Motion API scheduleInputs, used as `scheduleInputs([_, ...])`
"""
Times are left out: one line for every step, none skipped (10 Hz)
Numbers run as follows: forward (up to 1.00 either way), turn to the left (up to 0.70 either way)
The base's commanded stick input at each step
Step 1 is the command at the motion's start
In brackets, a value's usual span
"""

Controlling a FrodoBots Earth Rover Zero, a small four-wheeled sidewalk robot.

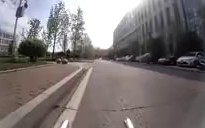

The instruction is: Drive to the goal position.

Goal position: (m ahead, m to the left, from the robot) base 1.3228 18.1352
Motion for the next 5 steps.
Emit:
scheduleInputs([0.45,-0.27])
scheduleInputs([0.45,-0.27])
scheduleInputs([0.45,-0.22])
scheduleInputs([0.45,-0.01])
scheduleInputs([0.45,0.0])
